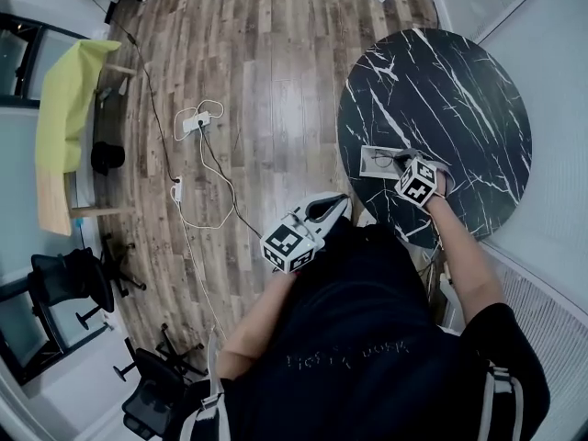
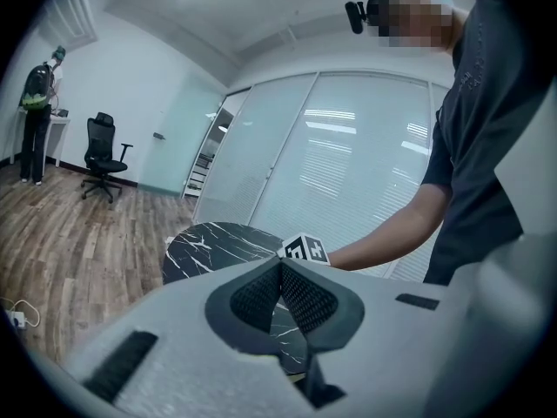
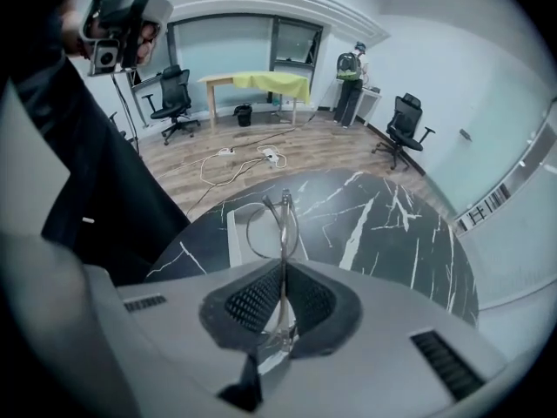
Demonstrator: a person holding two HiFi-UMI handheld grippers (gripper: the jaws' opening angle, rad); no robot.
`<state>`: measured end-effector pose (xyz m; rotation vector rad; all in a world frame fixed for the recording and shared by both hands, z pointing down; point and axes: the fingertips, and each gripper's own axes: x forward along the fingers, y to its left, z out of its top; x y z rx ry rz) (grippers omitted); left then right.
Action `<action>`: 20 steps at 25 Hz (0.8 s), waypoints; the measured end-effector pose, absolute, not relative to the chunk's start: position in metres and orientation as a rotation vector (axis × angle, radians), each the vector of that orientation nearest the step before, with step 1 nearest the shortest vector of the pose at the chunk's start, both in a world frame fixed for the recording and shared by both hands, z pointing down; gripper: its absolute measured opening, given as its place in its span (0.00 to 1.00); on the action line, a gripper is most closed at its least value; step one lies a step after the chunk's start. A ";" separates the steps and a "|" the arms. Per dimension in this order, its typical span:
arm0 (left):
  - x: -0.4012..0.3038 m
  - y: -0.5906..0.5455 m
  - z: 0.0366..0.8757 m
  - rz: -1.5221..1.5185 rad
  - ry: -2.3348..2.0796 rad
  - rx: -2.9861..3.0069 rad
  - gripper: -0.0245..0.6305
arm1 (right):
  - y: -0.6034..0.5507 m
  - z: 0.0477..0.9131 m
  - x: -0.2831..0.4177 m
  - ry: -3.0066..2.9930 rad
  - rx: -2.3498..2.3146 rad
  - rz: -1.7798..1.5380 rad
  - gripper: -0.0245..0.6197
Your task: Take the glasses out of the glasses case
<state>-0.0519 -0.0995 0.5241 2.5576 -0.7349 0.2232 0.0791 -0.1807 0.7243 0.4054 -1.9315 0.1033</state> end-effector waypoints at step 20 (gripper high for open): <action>-0.035 -0.083 0.513 0.203 -0.737 2.593 0.07 | -0.165 0.669 0.105 -2.141 0.744 0.301 0.09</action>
